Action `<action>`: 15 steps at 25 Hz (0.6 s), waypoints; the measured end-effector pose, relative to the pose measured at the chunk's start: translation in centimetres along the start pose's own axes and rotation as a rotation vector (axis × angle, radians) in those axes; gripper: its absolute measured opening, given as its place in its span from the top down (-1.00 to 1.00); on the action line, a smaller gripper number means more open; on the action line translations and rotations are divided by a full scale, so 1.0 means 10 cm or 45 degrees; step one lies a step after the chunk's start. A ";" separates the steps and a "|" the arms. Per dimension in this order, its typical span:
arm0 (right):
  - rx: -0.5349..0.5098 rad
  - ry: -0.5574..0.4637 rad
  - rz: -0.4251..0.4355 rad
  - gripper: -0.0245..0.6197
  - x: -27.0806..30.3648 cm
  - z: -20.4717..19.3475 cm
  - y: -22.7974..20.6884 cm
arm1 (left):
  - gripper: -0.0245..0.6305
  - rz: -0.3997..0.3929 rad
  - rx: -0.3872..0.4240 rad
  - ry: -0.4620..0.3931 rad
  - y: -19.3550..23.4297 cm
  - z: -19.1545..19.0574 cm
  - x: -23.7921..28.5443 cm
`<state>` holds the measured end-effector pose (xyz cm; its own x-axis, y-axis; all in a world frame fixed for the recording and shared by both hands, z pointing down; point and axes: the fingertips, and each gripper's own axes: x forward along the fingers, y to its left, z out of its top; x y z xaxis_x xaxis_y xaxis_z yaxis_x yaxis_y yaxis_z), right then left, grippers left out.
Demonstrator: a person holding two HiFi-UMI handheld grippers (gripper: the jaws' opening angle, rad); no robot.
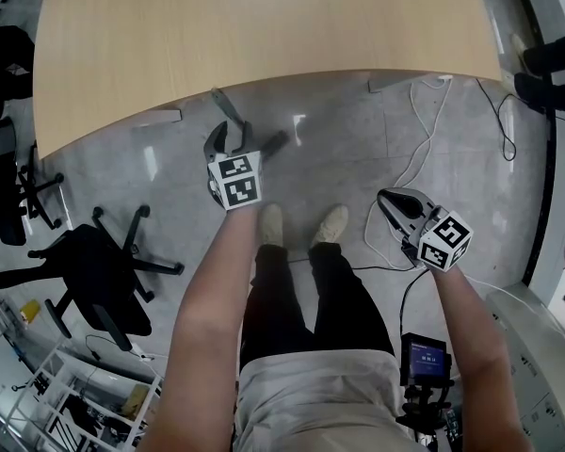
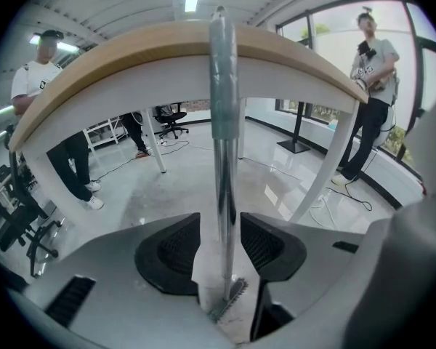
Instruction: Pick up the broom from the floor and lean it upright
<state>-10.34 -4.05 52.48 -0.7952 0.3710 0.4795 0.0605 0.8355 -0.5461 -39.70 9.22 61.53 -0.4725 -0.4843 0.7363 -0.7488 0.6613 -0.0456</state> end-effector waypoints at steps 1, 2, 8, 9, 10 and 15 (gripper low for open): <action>0.000 0.001 0.000 0.87 0.00 0.00 -0.01 | 0.46 -0.004 0.000 0.000 -0.01 0.00 -0.04; 0.001 0.004 0.000 0.87 0.00 -0.01 -0.02 | 0.46 -0.010 0.003 0.005 -0.03 -0.03 -0.09; -0.011 0.007 0.046 0.87 0.02 0.04 0.02 | 0.51 -0.046 -0.026 0.109 -0.11 -0.62 -0.53; -0.020 0.001 0.054 0.87 0.05 0.07 -0.01 | 0.64 -0.039 -0.054 0.112 -0.10 -0.68 -0.62; -0.024 0.003 0.059 0.87 0.04 0.08 -0.02 | 0.71 -0.034 -0.092 0.113 -0.10 -0.73 -0.74; -0.051 0.062 0.082 0.87 -0.12 0.02 0.09 | 0.83 -0.049 -0.255 0.057 -0.21 -0.75 -1.42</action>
<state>-9.42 -3.82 51.29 -0.7586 0.4429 0.4779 0.1354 0.8246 -0.5493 -27.97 19.02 56.19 -0.4210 -0.4882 0.7644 -0.6561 0.7459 0.1150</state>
